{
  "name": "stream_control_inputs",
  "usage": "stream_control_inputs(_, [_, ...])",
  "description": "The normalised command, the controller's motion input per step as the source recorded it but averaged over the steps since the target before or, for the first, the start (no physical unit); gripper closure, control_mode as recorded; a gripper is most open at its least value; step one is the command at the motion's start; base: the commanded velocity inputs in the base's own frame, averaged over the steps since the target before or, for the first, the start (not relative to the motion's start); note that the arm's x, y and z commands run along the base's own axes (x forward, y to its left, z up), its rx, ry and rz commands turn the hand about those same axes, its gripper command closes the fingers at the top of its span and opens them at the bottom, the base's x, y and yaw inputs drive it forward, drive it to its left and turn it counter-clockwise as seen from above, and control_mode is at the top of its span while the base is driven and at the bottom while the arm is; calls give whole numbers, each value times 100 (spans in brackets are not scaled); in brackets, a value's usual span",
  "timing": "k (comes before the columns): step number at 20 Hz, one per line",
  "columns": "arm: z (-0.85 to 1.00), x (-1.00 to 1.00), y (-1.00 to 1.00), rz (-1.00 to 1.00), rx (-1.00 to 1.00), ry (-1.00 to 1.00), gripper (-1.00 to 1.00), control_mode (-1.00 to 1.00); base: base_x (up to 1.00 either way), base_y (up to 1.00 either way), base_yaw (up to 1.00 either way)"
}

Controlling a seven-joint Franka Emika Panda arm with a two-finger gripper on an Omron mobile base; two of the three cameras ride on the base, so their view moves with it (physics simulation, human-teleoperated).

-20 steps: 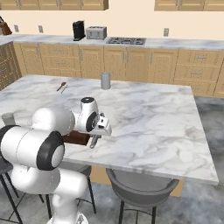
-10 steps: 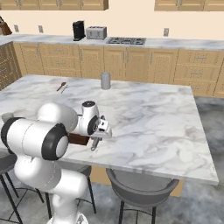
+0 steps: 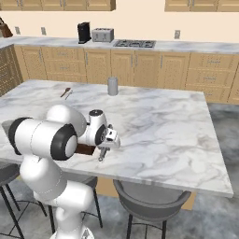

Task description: Take the tongs from the drawer on the left and place them on the dining counter next to the tray containing the kebab skewer.

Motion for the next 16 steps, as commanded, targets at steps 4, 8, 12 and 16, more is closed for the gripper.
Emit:
stream_control_inputs(4, [-16, 20, 0, 0, 0, 0, 100, -100, 0, 0, 0])
stream_control_inputs(8, [-16, 23, 0, 0, 0, -1, 100, -100, 0, 0, 0])
stream_control_inputs(12, [-16, 2, 0, -1, 0, -2, -100, -100, 0, 0, 0])
stream_control_inputs(16, [-2, 0, 0, -7, 0, 0, -100, -100, 0, 0, 0])
